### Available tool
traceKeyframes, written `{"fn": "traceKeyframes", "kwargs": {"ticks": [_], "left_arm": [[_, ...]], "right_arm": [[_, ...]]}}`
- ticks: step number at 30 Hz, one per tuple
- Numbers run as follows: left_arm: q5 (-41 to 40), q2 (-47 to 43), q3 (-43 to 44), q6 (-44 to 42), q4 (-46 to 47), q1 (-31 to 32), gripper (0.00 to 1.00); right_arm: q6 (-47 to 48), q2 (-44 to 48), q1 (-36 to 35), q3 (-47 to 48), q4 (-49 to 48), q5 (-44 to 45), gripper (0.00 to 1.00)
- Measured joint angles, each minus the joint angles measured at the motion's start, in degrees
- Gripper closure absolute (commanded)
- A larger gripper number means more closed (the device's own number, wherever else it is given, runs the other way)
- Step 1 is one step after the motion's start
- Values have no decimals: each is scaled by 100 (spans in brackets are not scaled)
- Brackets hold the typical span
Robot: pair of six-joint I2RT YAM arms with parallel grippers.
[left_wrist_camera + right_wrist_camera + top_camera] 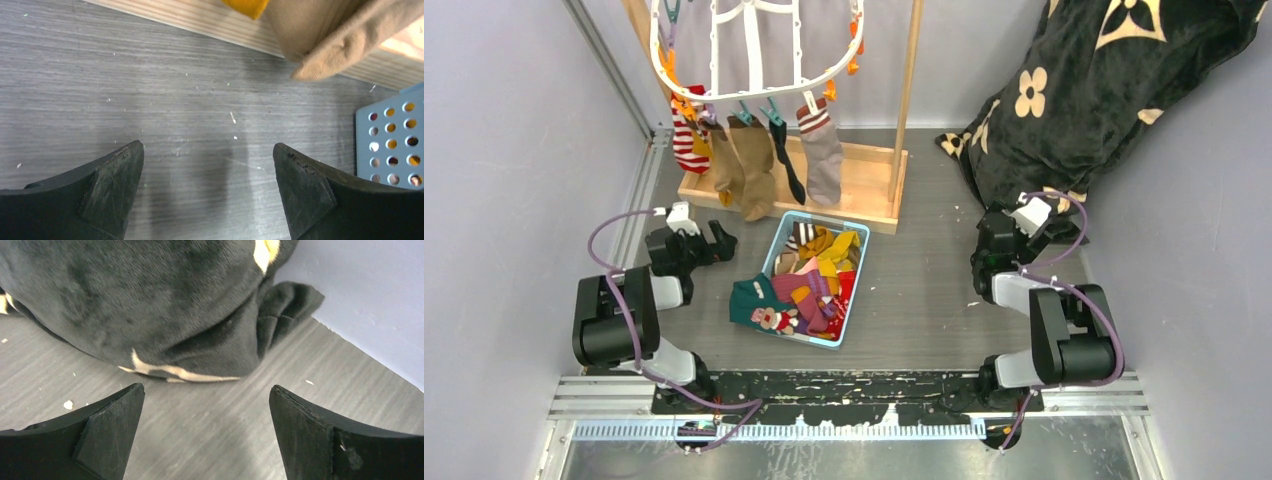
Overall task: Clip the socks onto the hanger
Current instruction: Reset both arms
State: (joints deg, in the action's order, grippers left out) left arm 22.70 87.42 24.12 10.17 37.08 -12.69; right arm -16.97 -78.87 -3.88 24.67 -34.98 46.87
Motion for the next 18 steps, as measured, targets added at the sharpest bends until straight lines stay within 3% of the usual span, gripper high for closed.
{"fn": "traceKeyframes", "kwargs": {"ticks": [7,18], "left_arm": [[-509,278,-1029,-151,2090,468,0],[-1246,293,-557,-337,1864,811,0]], "right_arm": [[350,-492,66,24,-1054,-538,0],[348,107,413,-81,-955,-1115,0]]}}
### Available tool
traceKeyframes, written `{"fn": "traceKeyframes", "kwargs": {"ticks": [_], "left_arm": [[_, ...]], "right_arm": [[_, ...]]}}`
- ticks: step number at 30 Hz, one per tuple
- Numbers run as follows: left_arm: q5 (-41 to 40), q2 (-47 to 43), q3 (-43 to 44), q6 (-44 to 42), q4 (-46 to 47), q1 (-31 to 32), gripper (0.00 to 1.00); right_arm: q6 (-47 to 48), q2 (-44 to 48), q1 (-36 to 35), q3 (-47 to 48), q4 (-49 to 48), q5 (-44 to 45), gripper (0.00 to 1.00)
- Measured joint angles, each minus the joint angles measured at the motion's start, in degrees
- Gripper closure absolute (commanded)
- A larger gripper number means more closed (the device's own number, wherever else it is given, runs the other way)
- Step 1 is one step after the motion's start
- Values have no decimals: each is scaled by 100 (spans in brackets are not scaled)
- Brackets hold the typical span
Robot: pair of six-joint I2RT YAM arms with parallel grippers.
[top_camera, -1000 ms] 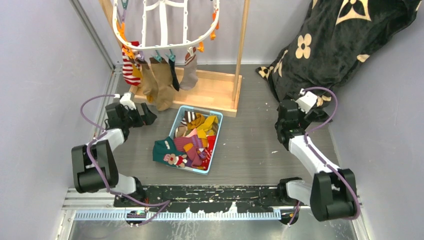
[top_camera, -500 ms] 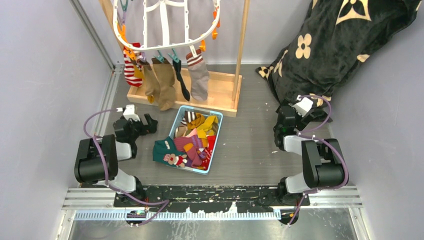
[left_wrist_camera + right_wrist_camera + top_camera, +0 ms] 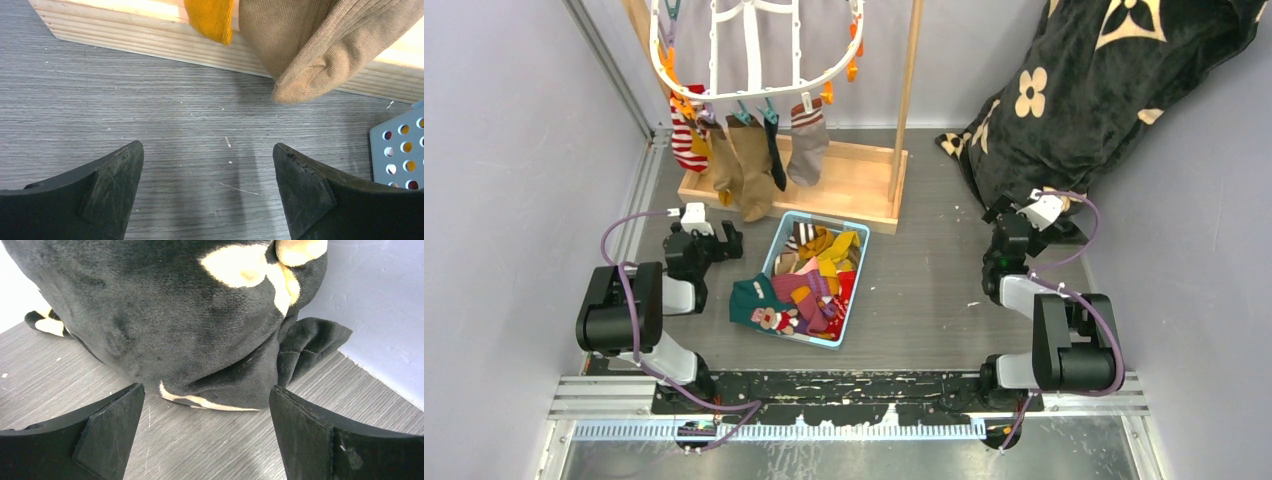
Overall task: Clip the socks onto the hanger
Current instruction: Reset both arms
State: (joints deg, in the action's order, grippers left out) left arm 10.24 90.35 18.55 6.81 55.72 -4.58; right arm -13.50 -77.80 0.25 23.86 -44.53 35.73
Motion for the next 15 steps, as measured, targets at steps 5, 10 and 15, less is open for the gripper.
{"fn": "traceKeyframes", "kwargs": {"ticks": [5,10,15], "left_arm": [[-79,0,0,-4,-31,7,0],[-122,0,0,-4,-31,7,0],[-125,0,0,-7,-31,7,0]], "right_arm": [[-85,166,76,-168,98,-197,0],[-208,498,72,-387,271,-181,0],[-282,-107,72,-920,-623,-144,0]]}}
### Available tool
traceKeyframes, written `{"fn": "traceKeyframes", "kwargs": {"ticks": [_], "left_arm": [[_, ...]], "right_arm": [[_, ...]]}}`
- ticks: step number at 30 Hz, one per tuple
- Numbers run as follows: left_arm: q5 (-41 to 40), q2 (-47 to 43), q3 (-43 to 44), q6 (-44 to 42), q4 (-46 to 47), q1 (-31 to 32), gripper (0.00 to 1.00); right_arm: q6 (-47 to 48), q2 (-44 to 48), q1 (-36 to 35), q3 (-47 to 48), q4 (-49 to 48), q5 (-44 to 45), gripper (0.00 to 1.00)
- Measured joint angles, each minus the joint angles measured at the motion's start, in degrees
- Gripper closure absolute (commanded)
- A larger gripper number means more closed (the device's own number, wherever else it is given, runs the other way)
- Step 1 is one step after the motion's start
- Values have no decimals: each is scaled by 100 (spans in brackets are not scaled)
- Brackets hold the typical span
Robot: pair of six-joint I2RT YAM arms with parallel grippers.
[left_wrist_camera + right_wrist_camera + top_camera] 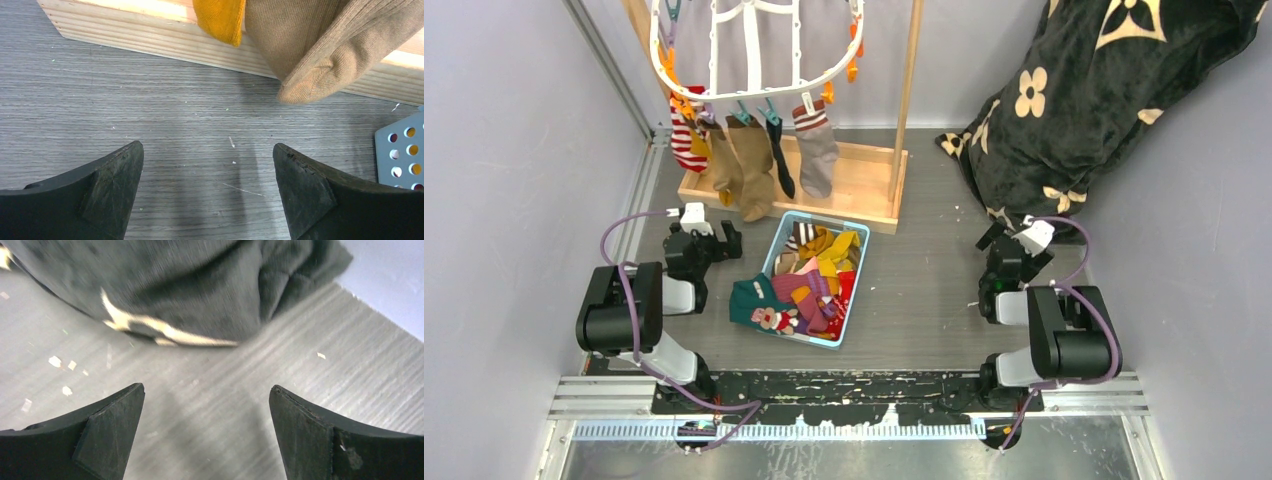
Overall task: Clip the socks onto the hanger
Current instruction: Reset both arms
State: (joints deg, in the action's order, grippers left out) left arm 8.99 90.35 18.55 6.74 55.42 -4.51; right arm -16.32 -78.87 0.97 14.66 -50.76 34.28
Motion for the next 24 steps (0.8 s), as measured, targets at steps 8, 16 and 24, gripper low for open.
{"fn": "traceKeyframes", "kwargs": {"ticks": [8,16,24], "left_arm": [[0,0,0,0,0,0,0],[-2,0,0,-15,0,0,0],[-2,0,0,-17,0,0,0]], "right_arm": [[151,-649,-4,-37,-492,-426,0],[461,-1080,-267,273,-431,-763,0],[546,-1078,-269,398,-330,-785,0]]}}
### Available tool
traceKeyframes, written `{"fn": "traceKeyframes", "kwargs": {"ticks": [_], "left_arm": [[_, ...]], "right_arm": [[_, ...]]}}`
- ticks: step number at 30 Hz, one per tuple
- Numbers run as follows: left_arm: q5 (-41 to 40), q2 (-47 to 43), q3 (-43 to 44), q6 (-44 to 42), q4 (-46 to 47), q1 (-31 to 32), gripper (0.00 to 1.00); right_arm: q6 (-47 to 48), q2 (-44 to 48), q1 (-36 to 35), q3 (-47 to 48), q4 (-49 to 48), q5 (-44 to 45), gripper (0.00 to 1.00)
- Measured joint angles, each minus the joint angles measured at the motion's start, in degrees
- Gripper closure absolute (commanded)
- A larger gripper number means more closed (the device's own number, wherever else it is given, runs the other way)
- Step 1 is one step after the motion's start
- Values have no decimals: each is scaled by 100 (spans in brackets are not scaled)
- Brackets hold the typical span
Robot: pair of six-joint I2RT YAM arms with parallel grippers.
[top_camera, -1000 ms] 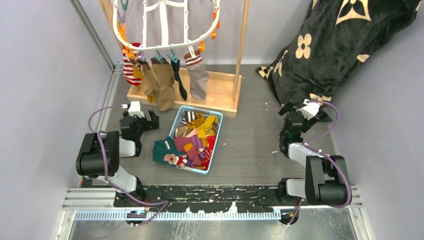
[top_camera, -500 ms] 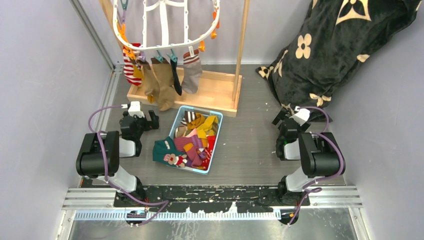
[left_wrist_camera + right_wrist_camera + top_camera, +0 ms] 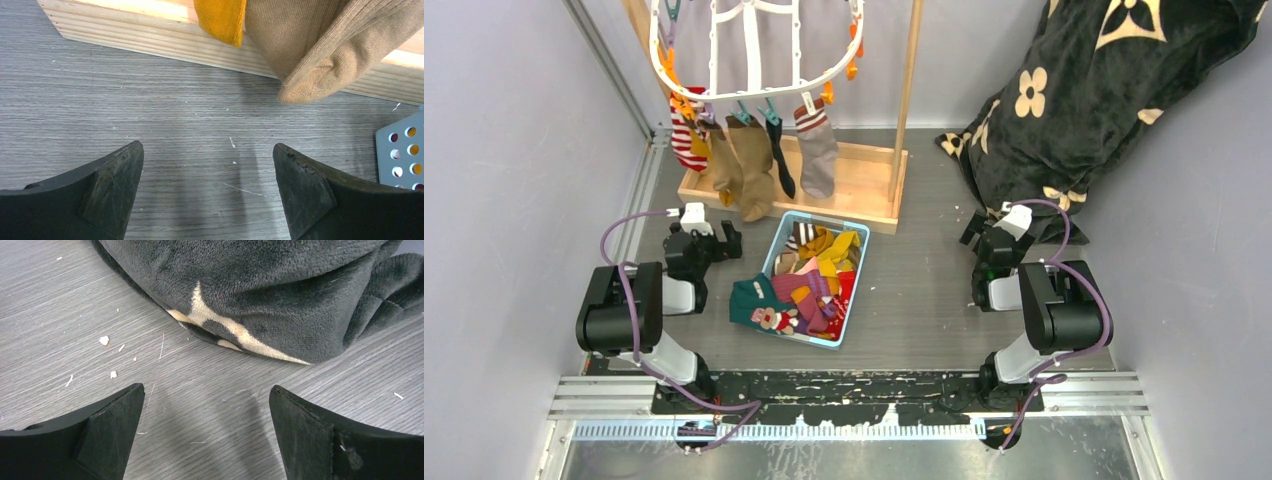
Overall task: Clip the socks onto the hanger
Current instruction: Reset both arms
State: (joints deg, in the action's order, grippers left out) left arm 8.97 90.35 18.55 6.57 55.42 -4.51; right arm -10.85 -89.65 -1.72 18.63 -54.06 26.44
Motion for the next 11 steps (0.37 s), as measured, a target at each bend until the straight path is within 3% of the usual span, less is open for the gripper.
{"fn": "traceKeyframes", "kwargs": {"ticks": [11], "left_arm": [[2,0,0,-2,0,0,0]], "right_arm": [[17,0,0,0,52,-7,0]]}}
